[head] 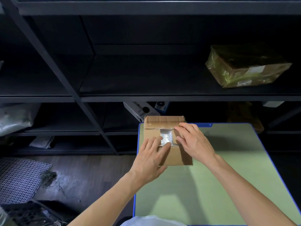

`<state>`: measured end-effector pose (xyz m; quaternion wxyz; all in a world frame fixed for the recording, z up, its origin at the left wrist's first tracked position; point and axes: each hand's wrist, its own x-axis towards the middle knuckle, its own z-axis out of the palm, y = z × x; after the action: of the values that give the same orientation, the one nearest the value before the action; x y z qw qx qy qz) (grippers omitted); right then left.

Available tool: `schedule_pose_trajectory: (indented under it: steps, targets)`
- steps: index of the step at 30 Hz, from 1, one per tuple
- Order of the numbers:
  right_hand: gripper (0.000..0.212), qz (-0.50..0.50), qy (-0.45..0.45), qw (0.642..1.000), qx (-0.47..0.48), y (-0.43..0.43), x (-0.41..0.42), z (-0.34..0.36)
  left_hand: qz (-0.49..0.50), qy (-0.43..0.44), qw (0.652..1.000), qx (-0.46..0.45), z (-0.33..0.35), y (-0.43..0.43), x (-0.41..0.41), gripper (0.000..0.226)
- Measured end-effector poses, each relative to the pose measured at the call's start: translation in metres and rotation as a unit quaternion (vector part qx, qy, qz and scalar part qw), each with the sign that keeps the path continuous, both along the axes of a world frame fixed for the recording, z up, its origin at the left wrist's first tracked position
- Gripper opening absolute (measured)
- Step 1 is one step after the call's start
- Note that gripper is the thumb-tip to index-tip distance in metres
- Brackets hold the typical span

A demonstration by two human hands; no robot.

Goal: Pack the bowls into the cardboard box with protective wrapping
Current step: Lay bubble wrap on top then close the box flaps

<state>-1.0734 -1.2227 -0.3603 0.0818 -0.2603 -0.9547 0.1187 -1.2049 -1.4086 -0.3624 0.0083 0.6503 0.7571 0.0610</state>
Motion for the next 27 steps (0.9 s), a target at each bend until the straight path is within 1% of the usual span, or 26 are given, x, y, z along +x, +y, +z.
schedule_pose_trajectory:
  steps: [3,5,7,9,11,13,15,17,19,21,23,25,27]
  targets:
    - [0.045,-0.007,-0.032,0.997,-0.072,0.008,-0.001,0.012,-0.021,-0.046,0.998,0.036,0.01,-0.002,-0.008,0.057]
    - [0.05,-0.02,-0.065,0.989,-0.128,0.014,-0.002,0.024,-0.018,-0.076,0.994,0.076,0.017,-0.002,-0.017,0.042]
    - [0.055,-0.026,-0.081,0.983,-0.165,0.017,-0.002,0.034,0.004,-0.089,0.991,0.099,0.023,0.004,-0.027,0.038]
    - [0.058,-0.024,-0.075,0.981,-0.178,0.017,-0.004,0.042,0.045,-0.106,0.989,0.089,0.025,0.016,-0.036,0.041]
    - [0.053,-0.015,-0.076,0.985,-0.153,0.016,-0.006,0.045,0.081,-0.121,0.986,0.077,0.023,0.03,-0.045,0.043]
    - [0.047,0.001,-0.1,0.989,-0.111,0.015,-0.007,0.042,0.104,-0.115,0.986,0.058,0.018,0.043,-0.051,0.048]
    - [0.052,0.006,-0.107,0.991,-0.083,0.011,-0.006,0.034,0.109,-0.086,0.99,0.026,0.01,0.053,-0.057,0.055]
    - [0.062,0.012,-0.097,0.994,-0.049,0.004,-0.003,0.025,0.103,-0.066,0.993,0.001,0.001,0.06,-0.061,0.058]
    - [0.074,0.025,-0.108,0.994,-0.001,-0.005,-0.001,0.014,0.1,-0.067,0.993,-0.019,-0.006,0.067,-0.063,0.06]
    - [0.083,0.023,-0.122,0.992,0.028,-0.014,0.001,0.002,0.108,-0.069,0.991,-0.037,-0.011,0.074,-0.064,0.062]
    - [0.083,0.011,-0.125,0.991,0.047,-0.023,0.002,-0.007,0.117,-0.077,0.989,-0.046,-0.013,0.081,-0.065,0.064]
    - [0.079,-0.003,-0.129,0.989,0.069,-0.028,0.002,-0.013,0.119,-0.081,0.989,-0.046,-0.014,0.086,-0.064,0.062]
    - [0.077,-0.01,-0.137,0.988,0.075,-0.029,0.001,-0.016,0.12,-0.063,0.99,-0.033,-0.016,0.088,-0.061,0.058]
